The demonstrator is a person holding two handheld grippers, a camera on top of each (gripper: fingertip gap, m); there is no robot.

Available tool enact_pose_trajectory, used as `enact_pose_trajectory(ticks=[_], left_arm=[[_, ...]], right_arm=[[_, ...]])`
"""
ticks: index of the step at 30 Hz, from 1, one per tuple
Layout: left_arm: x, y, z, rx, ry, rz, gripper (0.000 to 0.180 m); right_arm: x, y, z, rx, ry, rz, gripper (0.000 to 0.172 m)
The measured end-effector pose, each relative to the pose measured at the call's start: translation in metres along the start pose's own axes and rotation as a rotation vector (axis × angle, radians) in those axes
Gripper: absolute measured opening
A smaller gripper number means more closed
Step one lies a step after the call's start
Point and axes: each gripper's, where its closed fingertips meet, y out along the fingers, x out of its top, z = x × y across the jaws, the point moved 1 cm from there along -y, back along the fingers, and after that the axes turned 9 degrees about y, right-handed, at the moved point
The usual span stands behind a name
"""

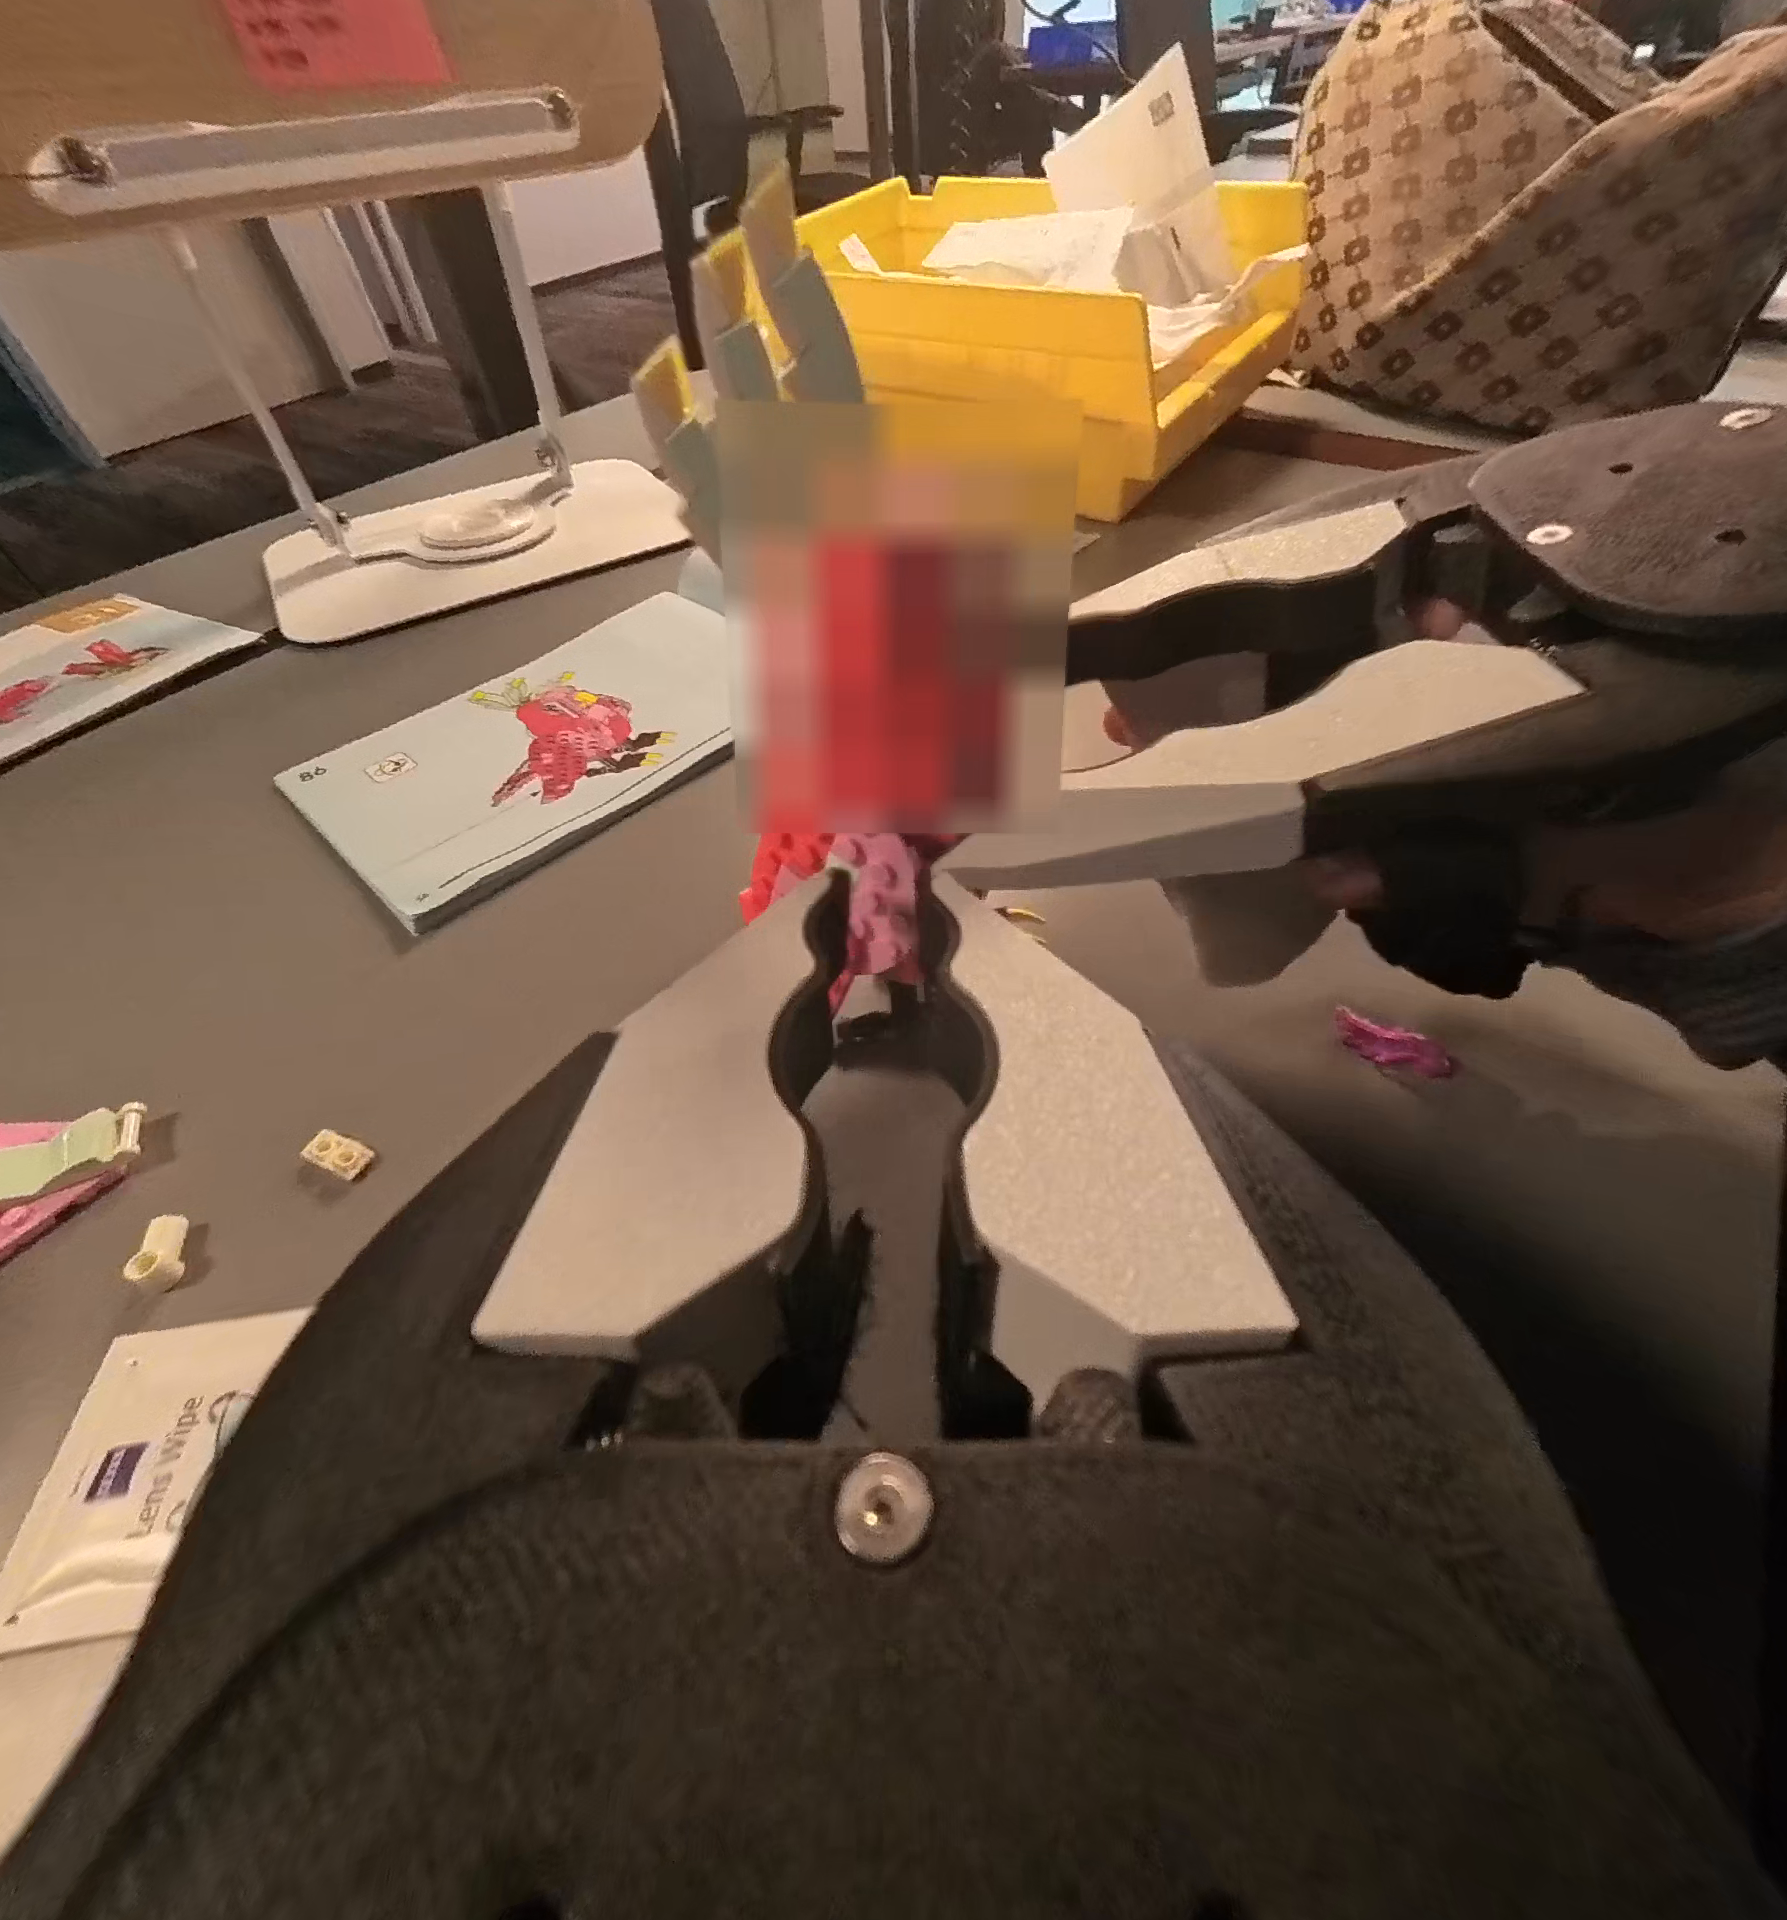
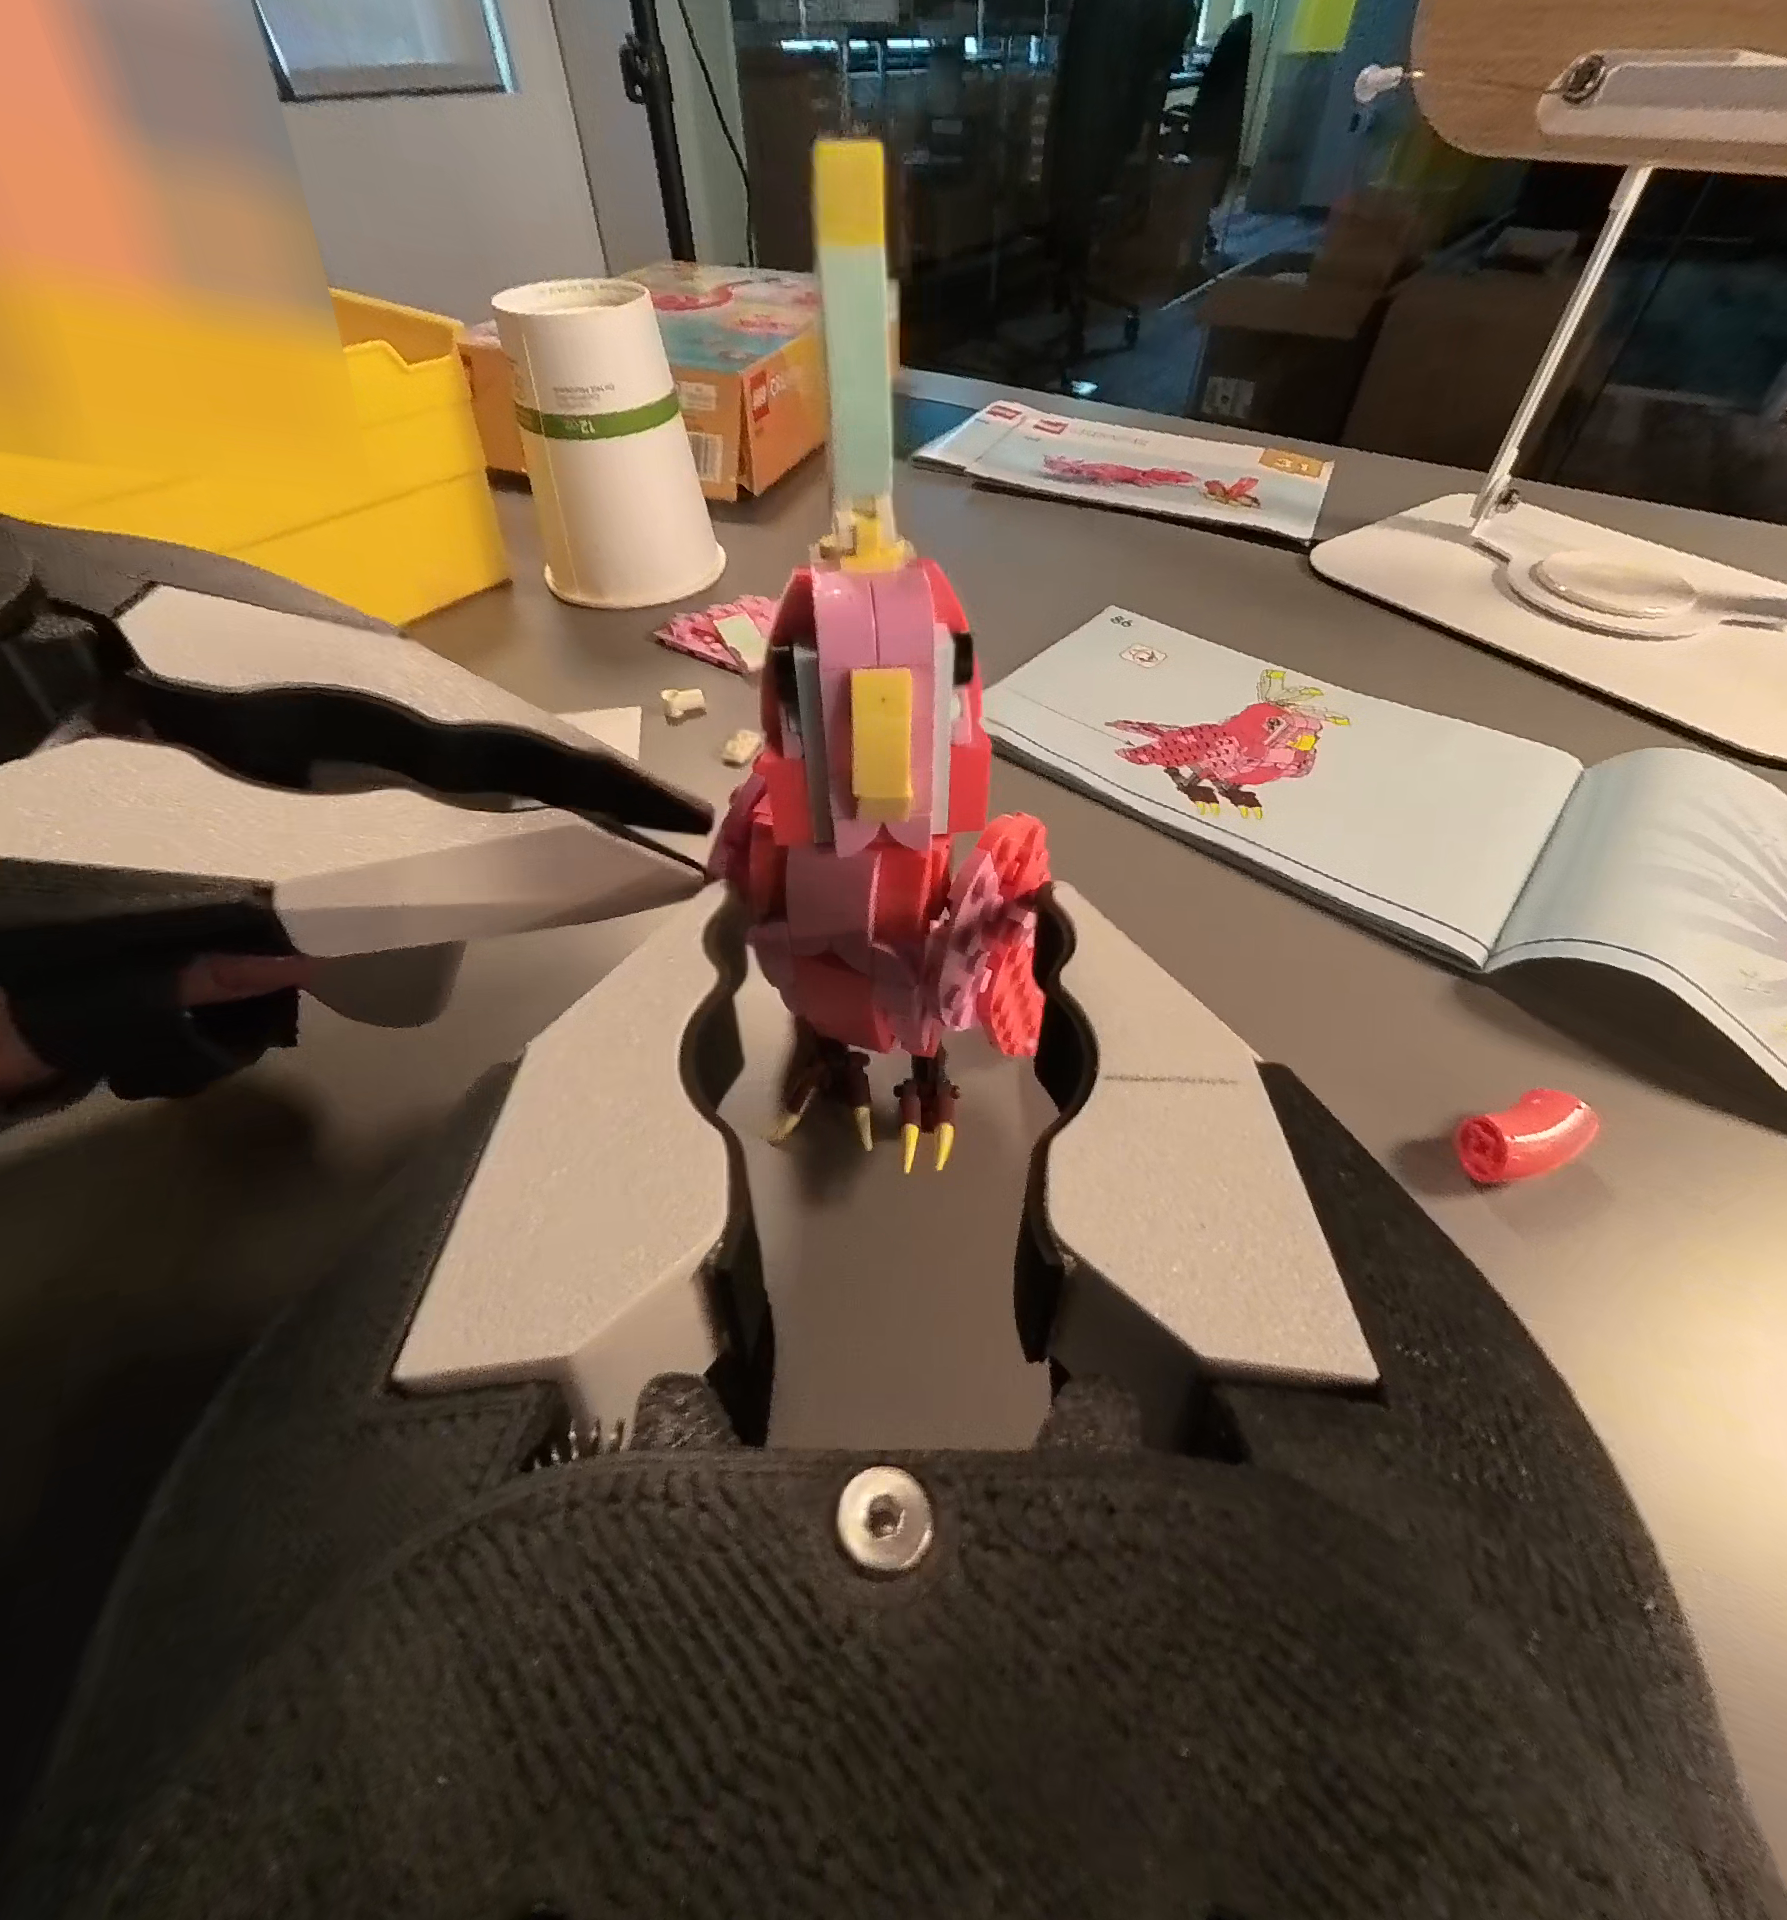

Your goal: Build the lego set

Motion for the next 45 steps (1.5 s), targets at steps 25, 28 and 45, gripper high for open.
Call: enact_pose_trajectory(ticks=[25,28,45], left_arm=[[0.016,-0.061,-0.047,0.248,0.114,0.254,0.000],[0.016,-0.060,-0.050,0.251,0.123,0.256,0.000],[0.005,-0.061,-0.023,0.348,0.108,0.285,0.050]], right_arm=[[0.003,-0.080,0.064,-0.247,-0.234,0.111,0.005],[0.005,-0.080,0.068,-0.249,-0.257,0.108,0.000],[0.107,-0.154,0.148,0.019,-0.307,-0.394,0.102]])
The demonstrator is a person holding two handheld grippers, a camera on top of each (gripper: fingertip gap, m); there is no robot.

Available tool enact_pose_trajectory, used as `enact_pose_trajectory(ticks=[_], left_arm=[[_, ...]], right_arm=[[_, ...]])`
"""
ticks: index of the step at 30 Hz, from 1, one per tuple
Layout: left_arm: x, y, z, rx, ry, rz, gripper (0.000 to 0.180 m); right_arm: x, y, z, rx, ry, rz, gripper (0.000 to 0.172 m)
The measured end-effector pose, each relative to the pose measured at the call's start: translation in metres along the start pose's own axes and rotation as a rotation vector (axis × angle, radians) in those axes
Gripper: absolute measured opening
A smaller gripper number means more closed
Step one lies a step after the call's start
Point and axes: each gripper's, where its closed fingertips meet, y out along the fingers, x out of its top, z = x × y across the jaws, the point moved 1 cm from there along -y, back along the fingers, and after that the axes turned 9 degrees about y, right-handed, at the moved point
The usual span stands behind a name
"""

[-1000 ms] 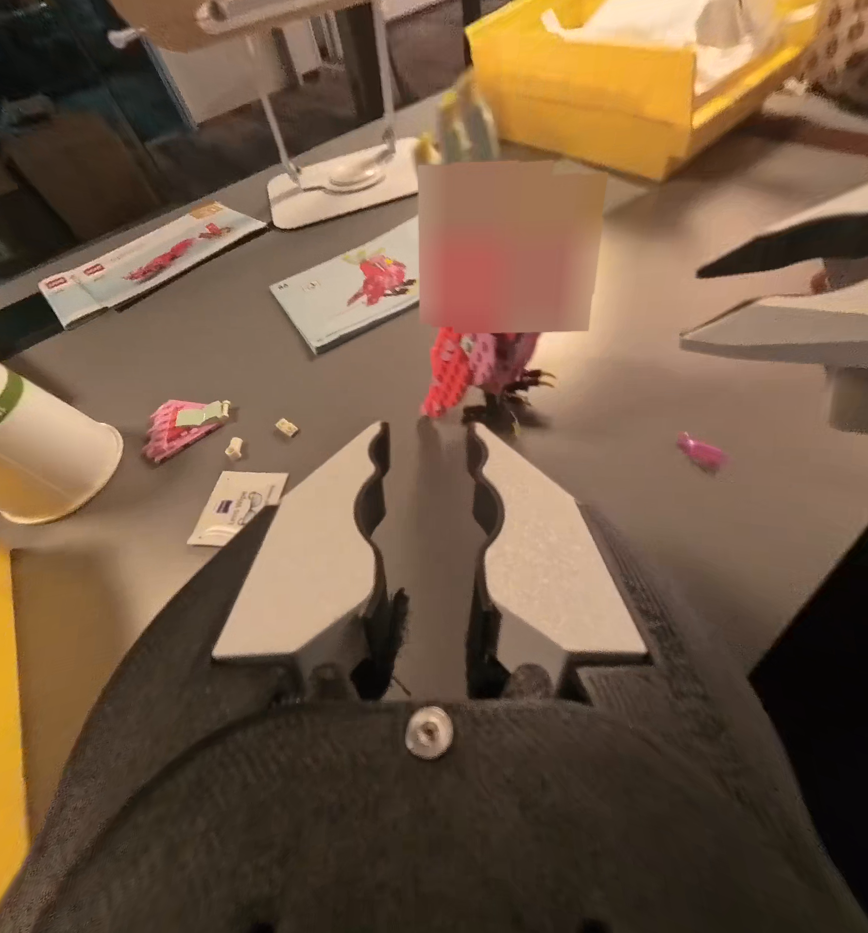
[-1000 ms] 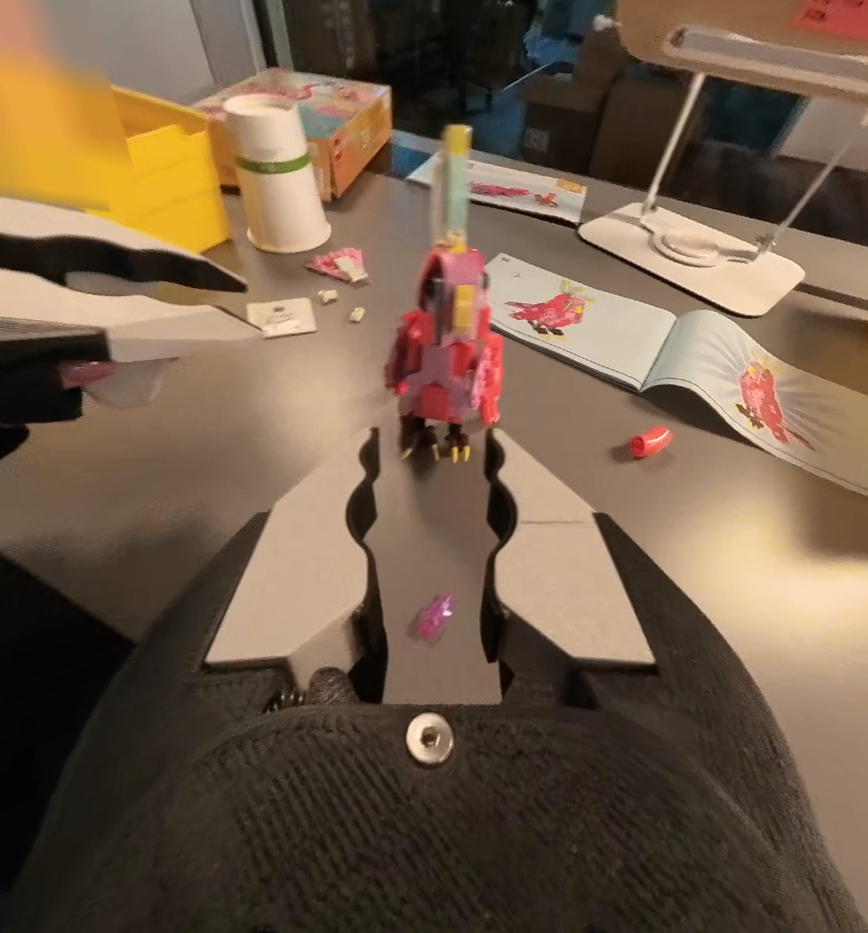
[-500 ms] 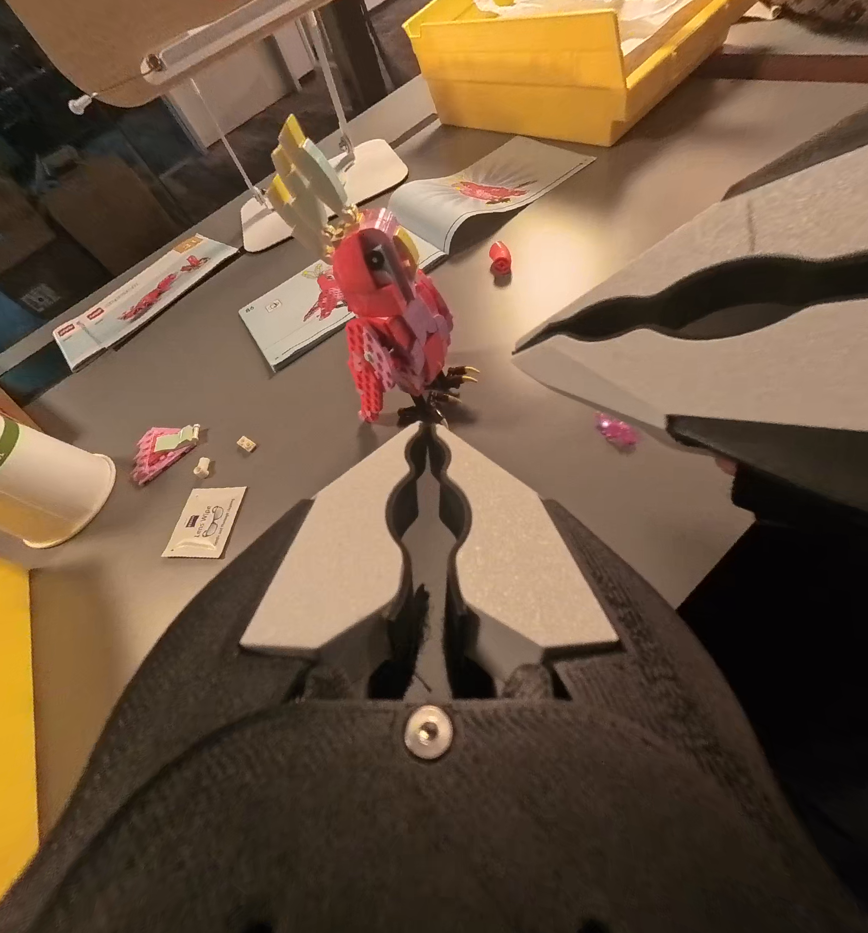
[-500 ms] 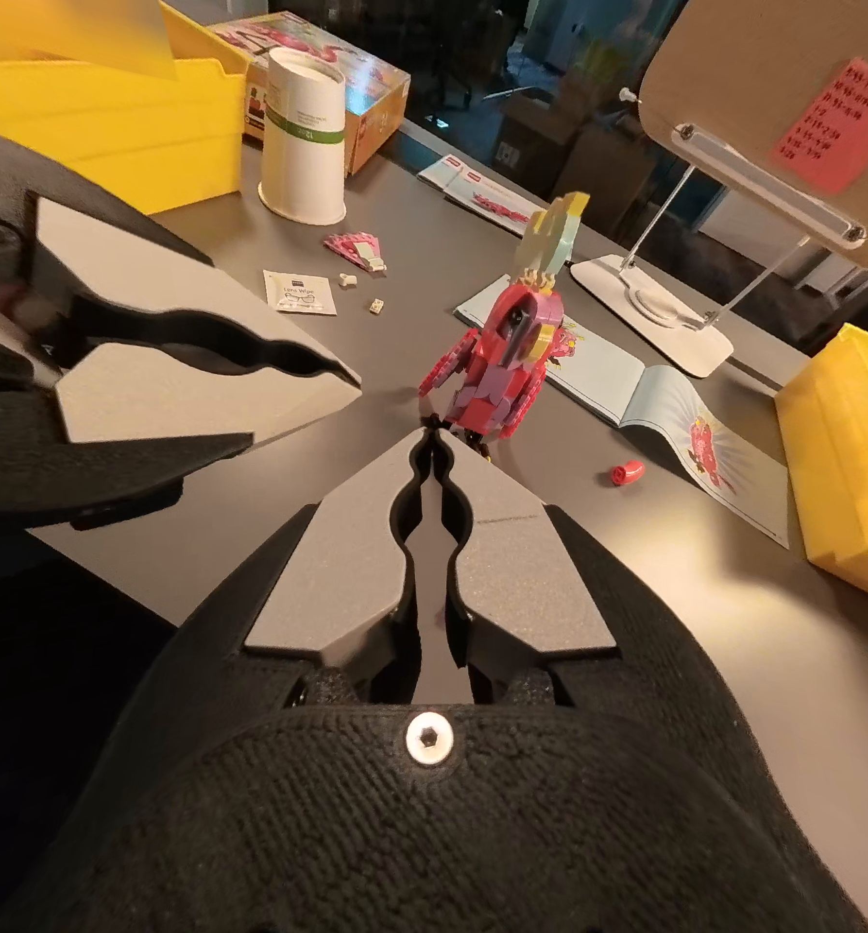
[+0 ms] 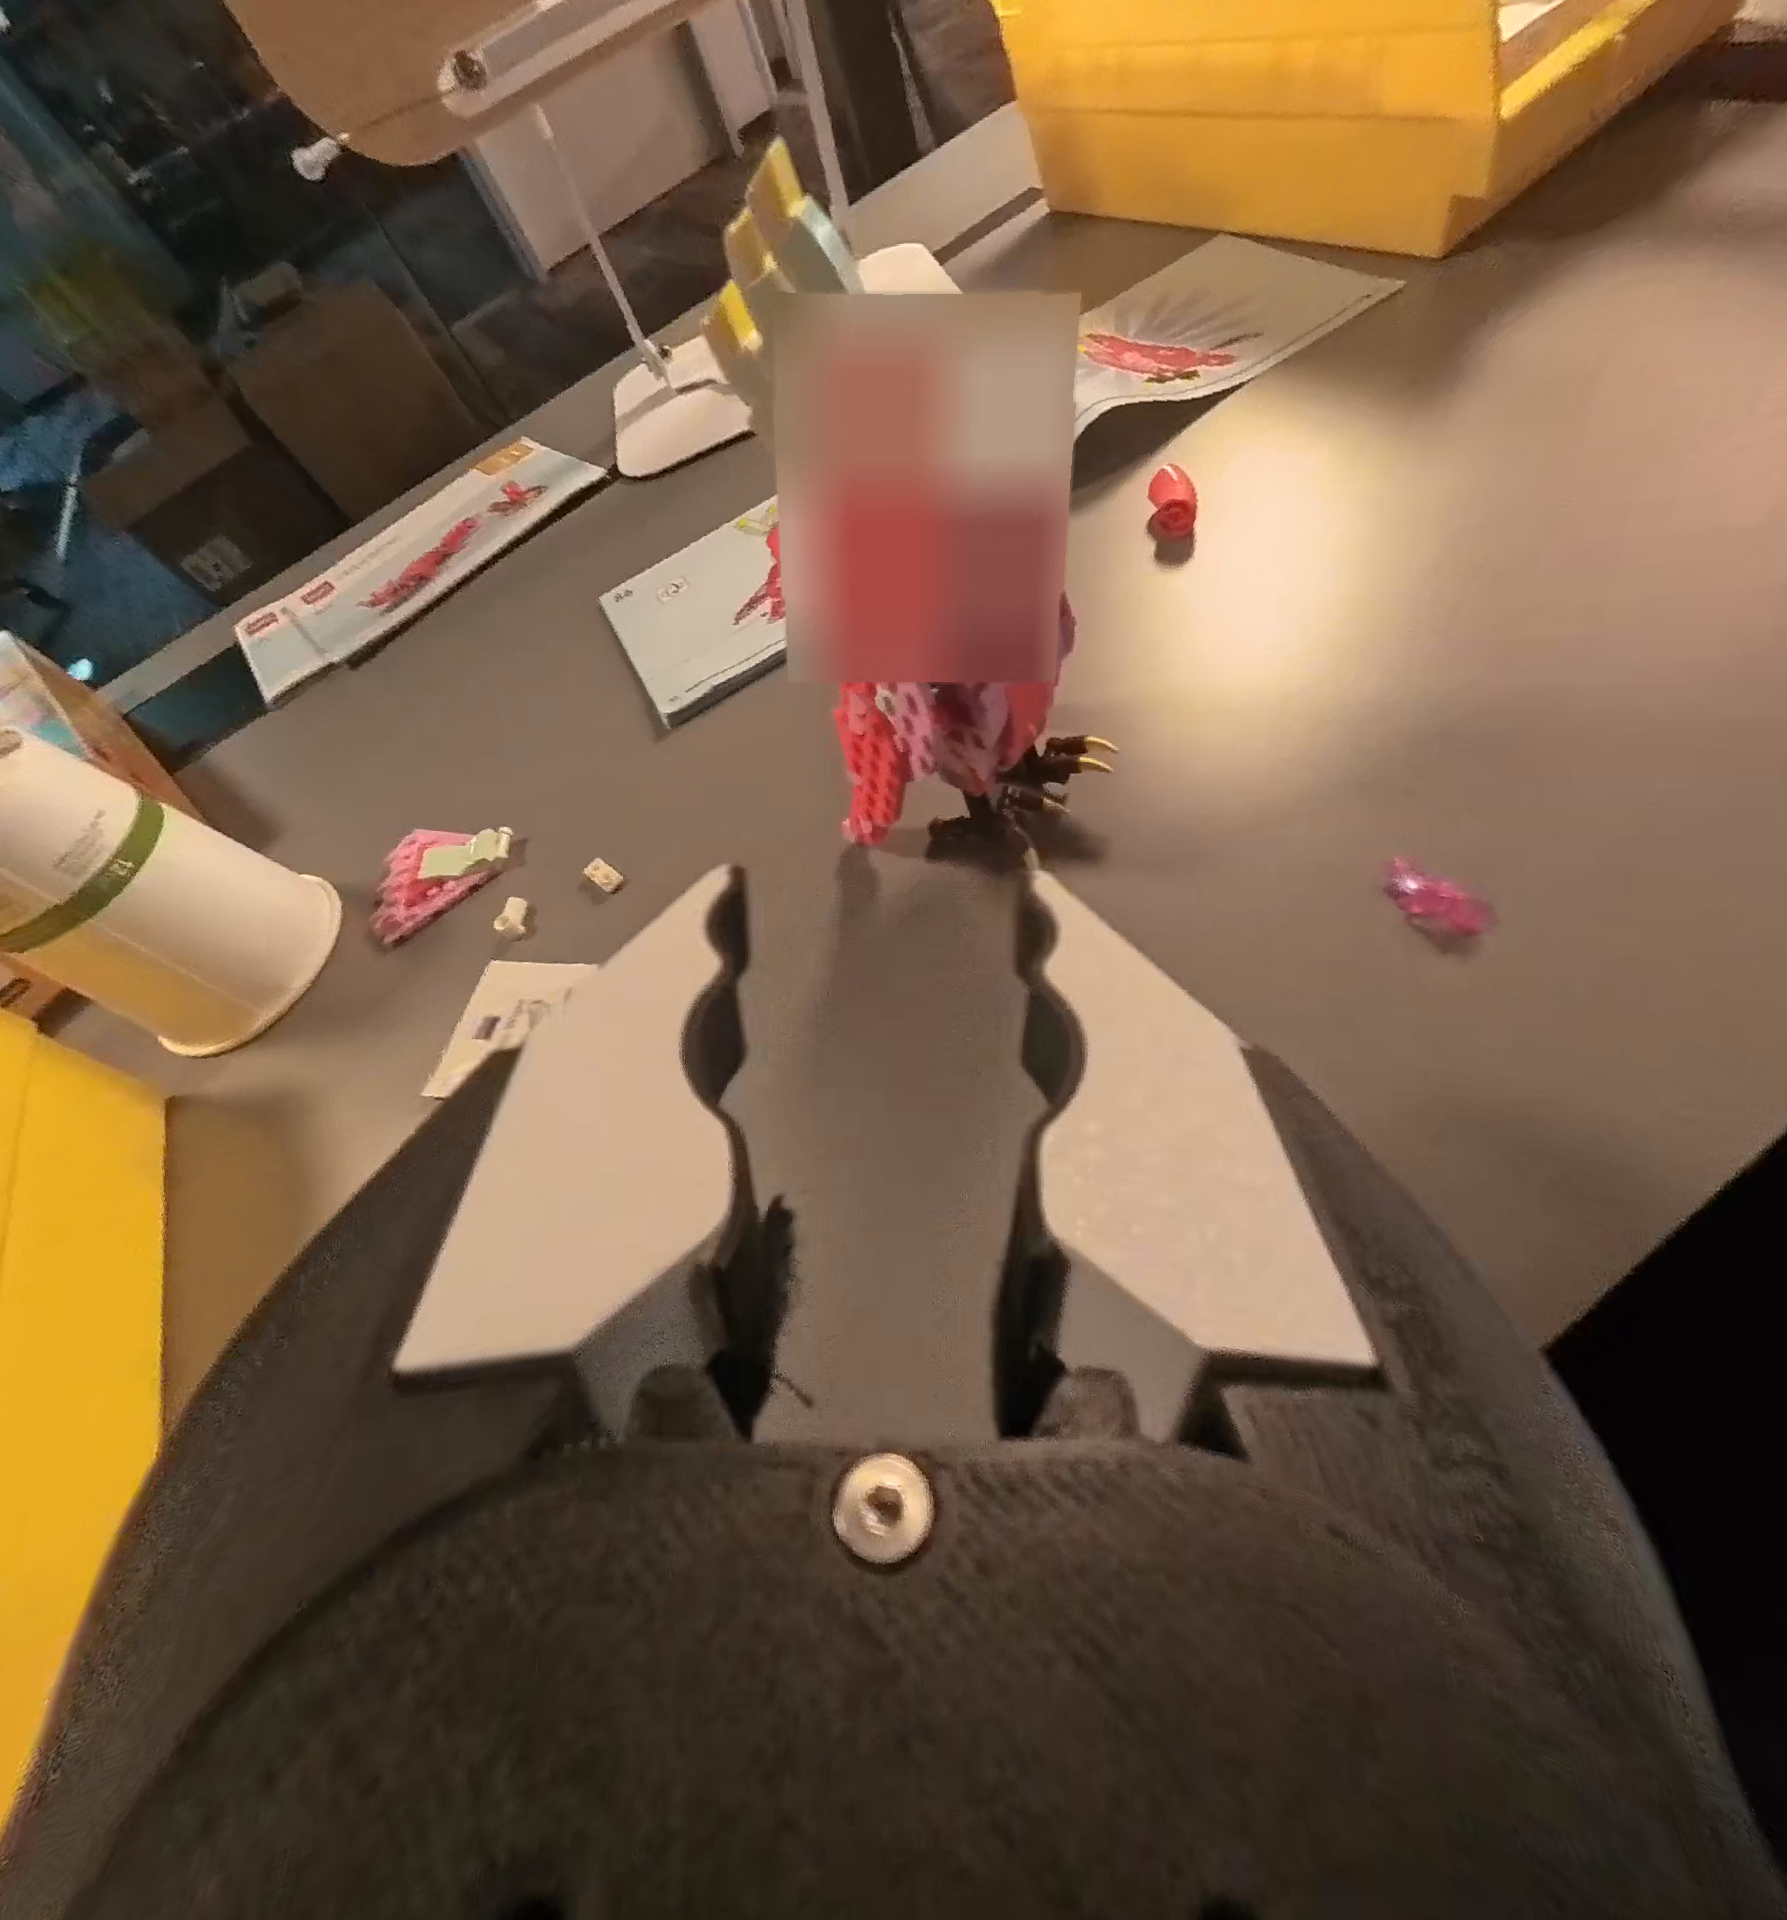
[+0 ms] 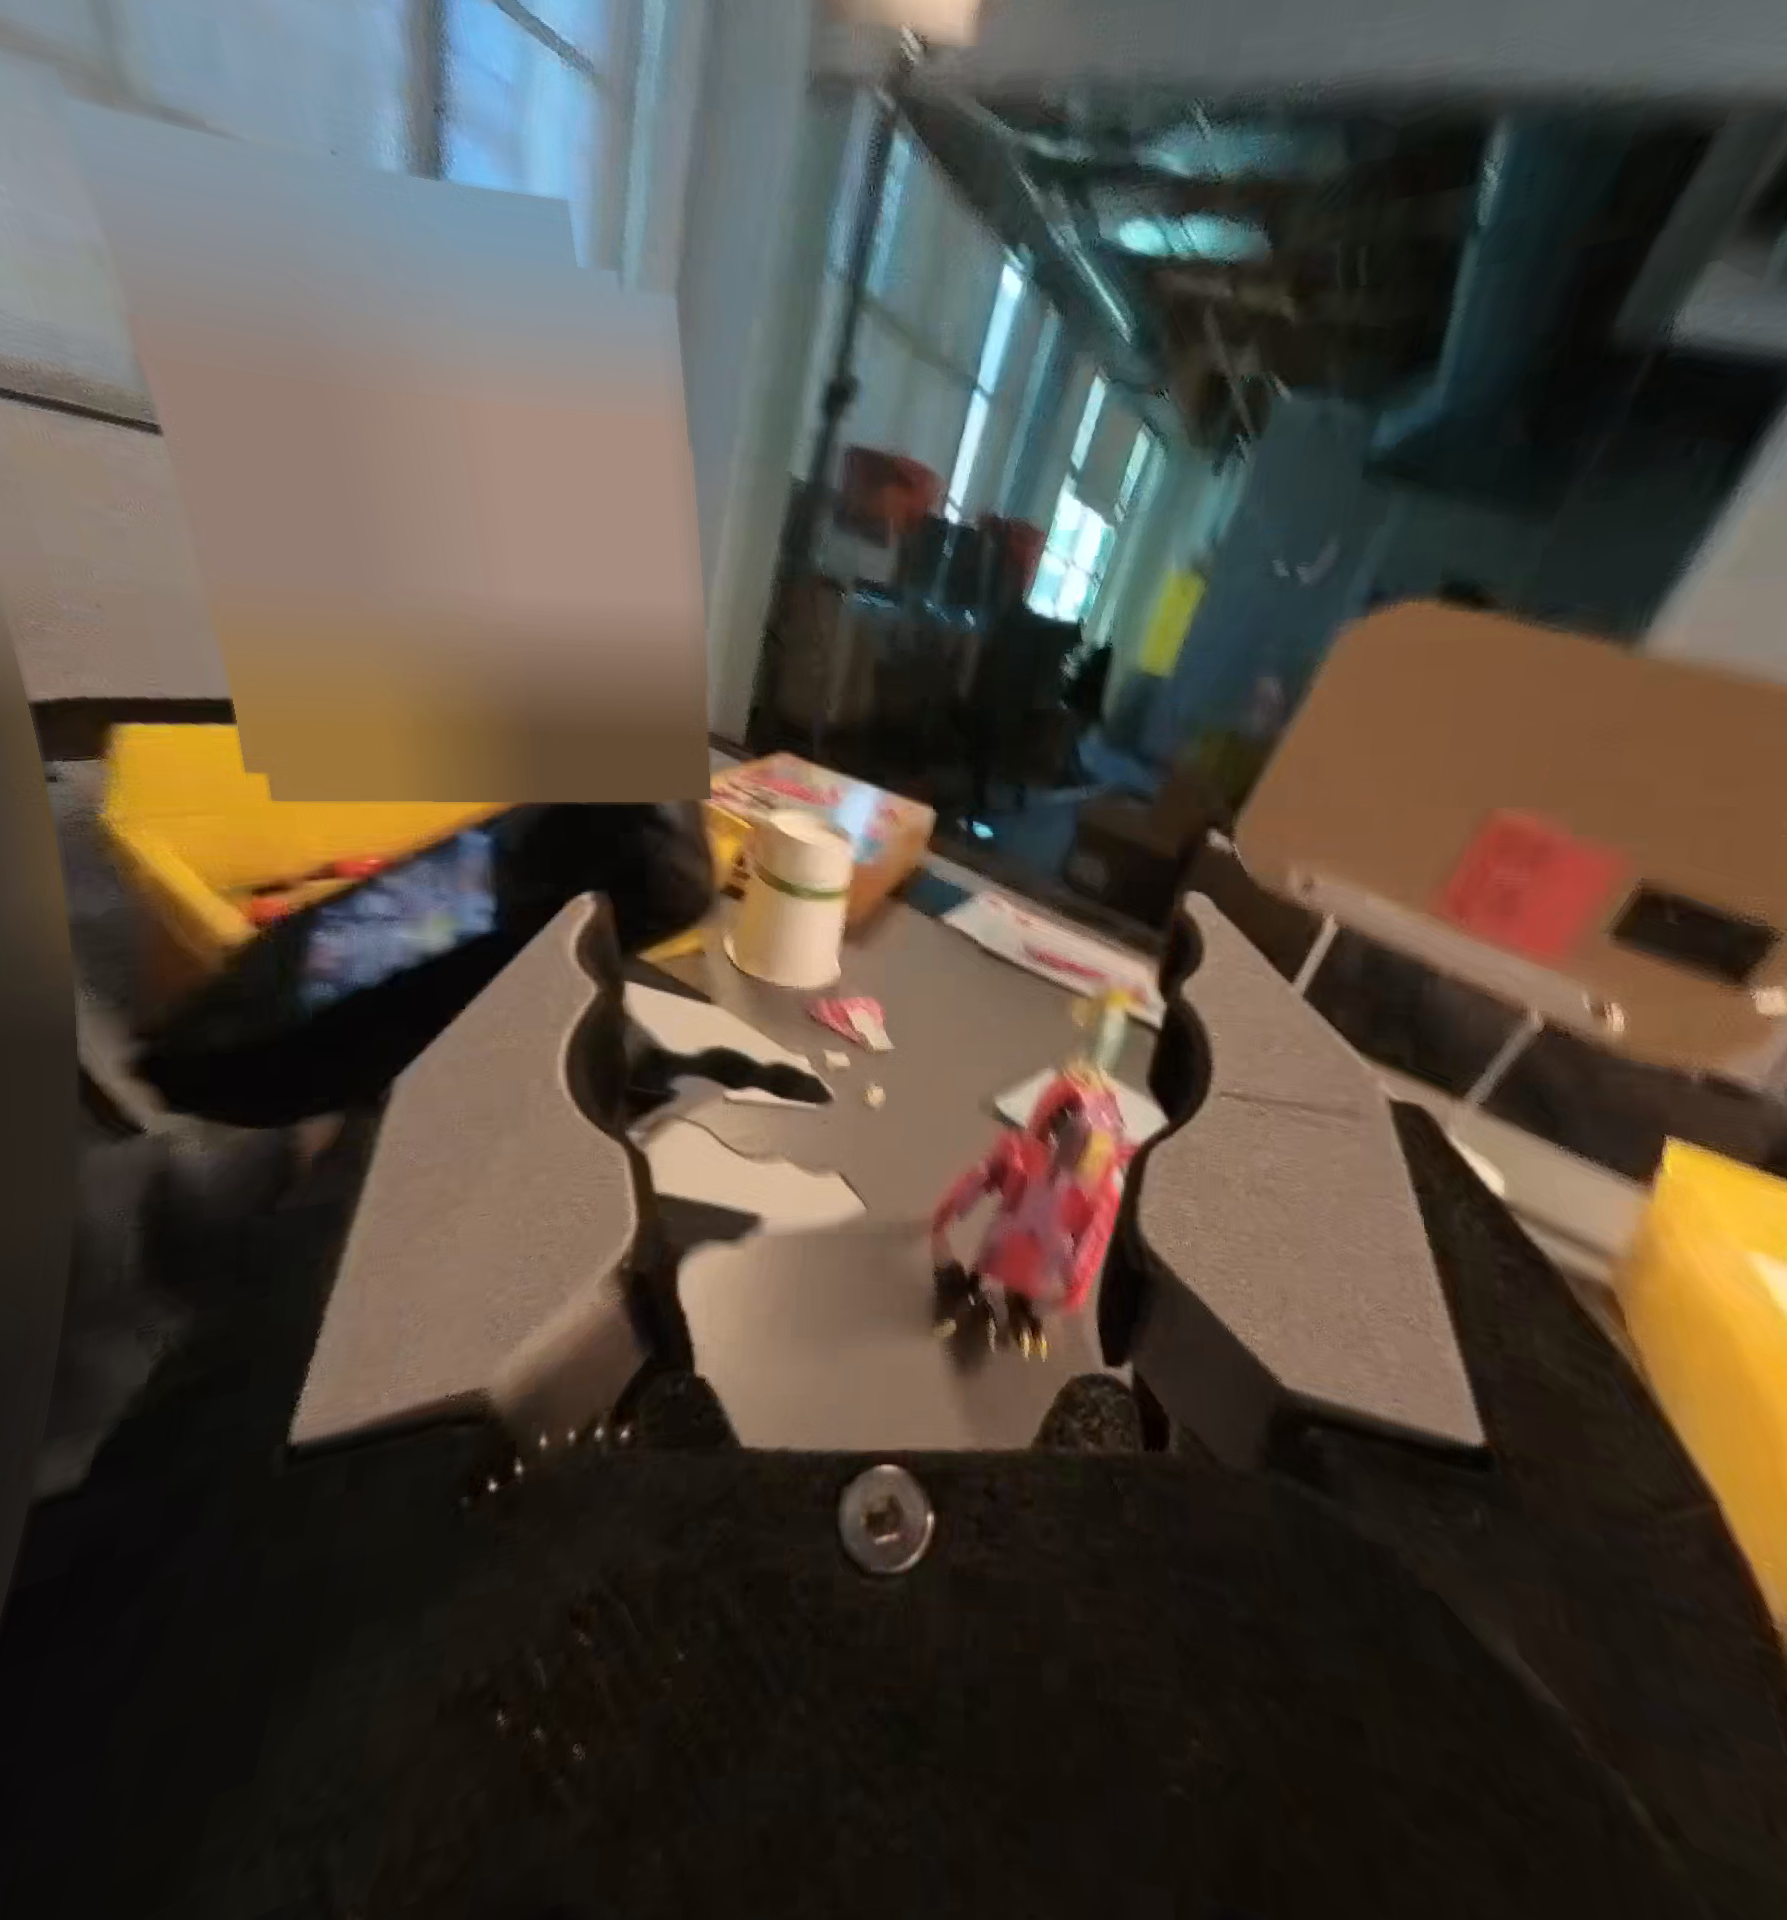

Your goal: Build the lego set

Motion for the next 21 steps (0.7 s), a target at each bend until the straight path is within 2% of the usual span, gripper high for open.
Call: enact_pose_trajectory(ticks=[3,7,19,21], left_arm=[[-0.004,0.002,0.000,-0.014,-0.002,0.045,0.067],[-0.009,0.000,0.009,0.045,0.033,0.079,0.068],[-0.015,-0.009,0.032,0.178,0.076,0.134,0.064],[-0.008,-0.017,0.044,0.251,0.099,0.094,0.047]], right_arm=[[0.000,0.006,0.034,0.073,-0.091,0.056,0.121],[-0.014,0.015,0.051,0.102,-0.110,0.113,0.124],[-0.027,0.023,0.056,0.113,-0.091,0.180,0.130],[-0.028,0.022,0.060,0.144,-0.058,0.176,0.130]])
